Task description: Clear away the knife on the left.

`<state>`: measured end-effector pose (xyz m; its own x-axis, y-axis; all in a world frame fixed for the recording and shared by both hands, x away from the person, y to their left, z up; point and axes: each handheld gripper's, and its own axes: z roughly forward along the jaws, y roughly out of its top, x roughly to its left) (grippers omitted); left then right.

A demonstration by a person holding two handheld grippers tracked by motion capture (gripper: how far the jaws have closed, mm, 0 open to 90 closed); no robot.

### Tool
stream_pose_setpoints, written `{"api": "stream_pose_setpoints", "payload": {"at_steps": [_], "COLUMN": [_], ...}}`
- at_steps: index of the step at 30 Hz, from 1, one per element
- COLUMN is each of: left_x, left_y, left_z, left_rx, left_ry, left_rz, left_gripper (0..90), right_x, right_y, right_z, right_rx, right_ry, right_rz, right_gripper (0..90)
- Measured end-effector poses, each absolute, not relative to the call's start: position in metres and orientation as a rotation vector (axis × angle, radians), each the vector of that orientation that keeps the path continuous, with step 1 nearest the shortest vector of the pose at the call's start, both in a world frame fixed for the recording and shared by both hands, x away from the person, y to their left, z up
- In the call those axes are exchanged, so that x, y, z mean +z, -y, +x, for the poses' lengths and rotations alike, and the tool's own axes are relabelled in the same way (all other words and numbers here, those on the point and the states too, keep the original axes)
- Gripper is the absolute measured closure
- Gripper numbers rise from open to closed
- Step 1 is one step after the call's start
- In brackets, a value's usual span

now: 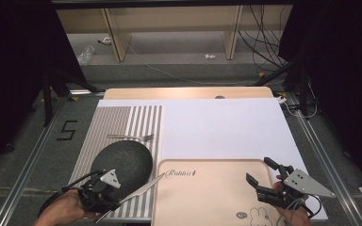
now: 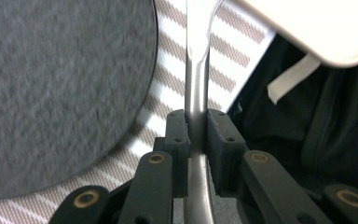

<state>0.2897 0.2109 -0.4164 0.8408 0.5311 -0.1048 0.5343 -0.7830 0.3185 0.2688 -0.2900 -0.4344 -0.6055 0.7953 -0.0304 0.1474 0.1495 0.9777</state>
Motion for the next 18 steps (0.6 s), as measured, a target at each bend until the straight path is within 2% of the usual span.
{"api": "stream_pose_setpoints", "payload": {"at_steps": [10,18], "left_x": [-0.416,-0.417], "left_y": [-0.158,-0.135], "left_z": [0.312,0.319], "left_rx": [-0.033,-0.048], "left_ry": [-0.683,-0.655], "left_rz": [2.660,2.635], "left_gripper": [78.8,78.9], "right_x": [-0.434,-0.434], "right_y": [0.290,0.290], "right_z": [0.269,0.269], "right_rx": [1.493,1.494], "right_ry": [-1.869,-1.871], "right_rz": [0.896,0.896], "right_gripper": [19.7,19.7]}}
